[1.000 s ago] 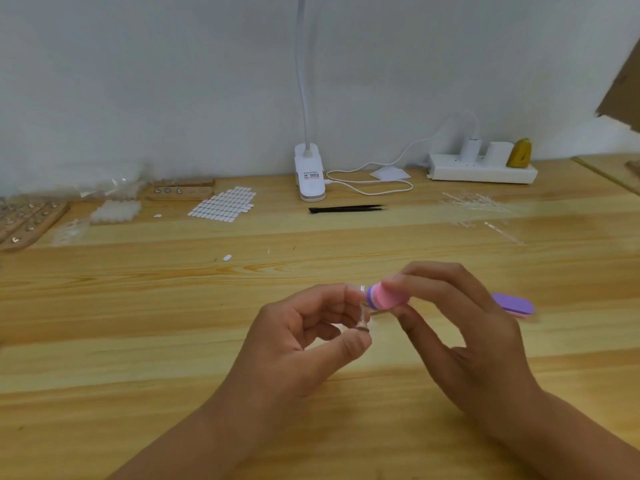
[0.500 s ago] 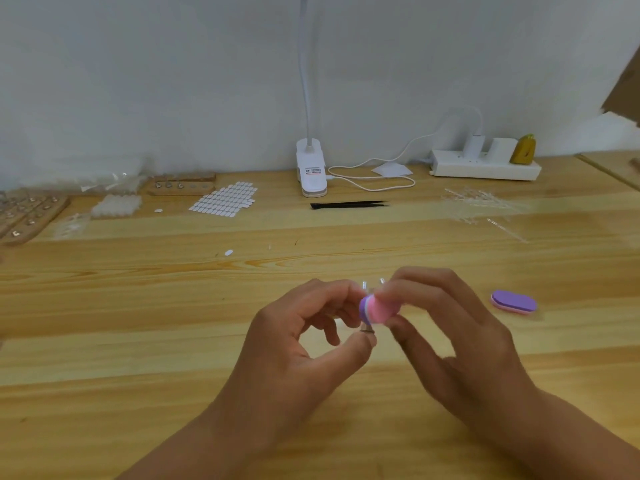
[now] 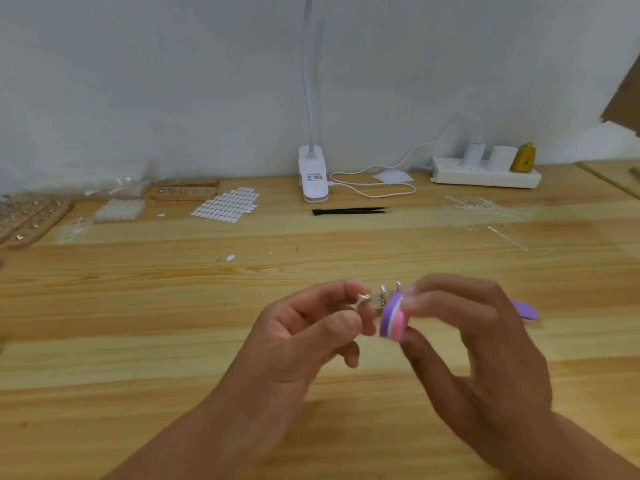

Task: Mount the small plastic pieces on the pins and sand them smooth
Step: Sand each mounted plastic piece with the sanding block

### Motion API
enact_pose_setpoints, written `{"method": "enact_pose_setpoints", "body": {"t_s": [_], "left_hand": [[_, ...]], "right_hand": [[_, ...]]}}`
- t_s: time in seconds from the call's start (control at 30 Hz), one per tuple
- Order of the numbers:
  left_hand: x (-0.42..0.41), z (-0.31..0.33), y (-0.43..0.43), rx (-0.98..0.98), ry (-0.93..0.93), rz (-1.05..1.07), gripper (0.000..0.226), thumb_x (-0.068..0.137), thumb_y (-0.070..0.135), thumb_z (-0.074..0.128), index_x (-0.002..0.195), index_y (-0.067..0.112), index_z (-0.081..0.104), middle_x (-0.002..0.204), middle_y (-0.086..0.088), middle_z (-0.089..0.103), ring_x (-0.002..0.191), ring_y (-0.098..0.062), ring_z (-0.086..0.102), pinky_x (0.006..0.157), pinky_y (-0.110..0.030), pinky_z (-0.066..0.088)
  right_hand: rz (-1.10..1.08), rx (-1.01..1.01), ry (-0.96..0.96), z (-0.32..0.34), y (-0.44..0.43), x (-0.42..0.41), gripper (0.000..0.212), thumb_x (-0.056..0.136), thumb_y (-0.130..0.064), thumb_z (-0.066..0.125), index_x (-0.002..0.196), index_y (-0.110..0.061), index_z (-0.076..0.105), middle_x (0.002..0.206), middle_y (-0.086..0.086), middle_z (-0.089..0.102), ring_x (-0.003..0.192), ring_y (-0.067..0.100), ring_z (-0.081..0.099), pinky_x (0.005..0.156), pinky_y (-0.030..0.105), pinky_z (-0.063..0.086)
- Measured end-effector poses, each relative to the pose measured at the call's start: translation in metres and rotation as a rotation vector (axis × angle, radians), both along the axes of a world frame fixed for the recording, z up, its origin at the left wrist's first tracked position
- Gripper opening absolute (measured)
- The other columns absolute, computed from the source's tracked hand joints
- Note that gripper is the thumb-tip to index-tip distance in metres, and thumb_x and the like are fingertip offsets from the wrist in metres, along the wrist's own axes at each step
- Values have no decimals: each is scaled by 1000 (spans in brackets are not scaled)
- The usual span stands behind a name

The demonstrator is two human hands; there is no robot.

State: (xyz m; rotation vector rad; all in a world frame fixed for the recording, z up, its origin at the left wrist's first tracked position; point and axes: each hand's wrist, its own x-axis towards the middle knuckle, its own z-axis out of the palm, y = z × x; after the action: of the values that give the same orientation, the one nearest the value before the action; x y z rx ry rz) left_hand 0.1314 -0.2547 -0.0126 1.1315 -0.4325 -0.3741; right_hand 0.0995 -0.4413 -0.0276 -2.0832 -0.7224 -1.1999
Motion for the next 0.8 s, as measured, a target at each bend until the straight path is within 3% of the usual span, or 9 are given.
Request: {"method": "enact_pose_setpoints", "body": {"t_s": [0.1,0.27,0.43,0.5,0.57,0.7,0.8], "left_hand": [[2,-4,-3,-100,149,-142,41,65,33,88,99,12,75,83,-1,68,72,-10,61,57,-22,47],[6,-8,-2,-155,260,-171,47,64,30,89,103,8,73,84,-3,64,72,-11,58,56,-23,45],[5,-9,-1,-148,246,-212,43,67,29,87,103,10,73,86,-1,62,74,-10,56,58,-22,45],[6,-9,0,-136,262,-201,44,67,29,88,104,10,73,86,-1,63,74,-10,57,58,-22,45],[6,-11,-1,-145,265,-214,44,71,26,86,108,9,72,89,-2,65,76,-11,57,60,-23,45],[9,-11,1,-143,227,-227,39,73,26,84,107,12,73,89,1,65,78,-9,59,61,-22,46],[11,-12,3,-116,223,-209,41,72,28,85,108,12,74,90,0,66,78,-9,60,61,-22,47]], "right_hand": [[-13,-40,-22,-3,-4,4,26,95,-10,60,118,-19,53,115,-10,52,117,-7,49,100,11,37],[32,-10,-62,-2,0,4,33,96,-9,61,117,-31,48,123,-19,51,118,-4,51,100,13,39],[-42,-33,-2,-4,-11,11,25,95,-9,60,117,-18,53,115,-11,53,119,-7,47,100,11,36],[-13,-9,-28,0,-7,7,25,97,-10,60,117,-24,52,120,-20,51,119,-6,48,100,12,36],[32,-54,-95,-3,0,2,30,97,-9,62,121,-23,50,127,-17,51,119,-2,52,102,15,39],[-56,-59,-22,-4,-10,10,24,97,-9,60,118,-19,56,114,-8,56,116,-2,51,101,13,37],[-28,-18,-43,0,-6,6,26,98,-11,60,118,-27,53,115,-13,53,117,-5,50,100,12,37]]}}
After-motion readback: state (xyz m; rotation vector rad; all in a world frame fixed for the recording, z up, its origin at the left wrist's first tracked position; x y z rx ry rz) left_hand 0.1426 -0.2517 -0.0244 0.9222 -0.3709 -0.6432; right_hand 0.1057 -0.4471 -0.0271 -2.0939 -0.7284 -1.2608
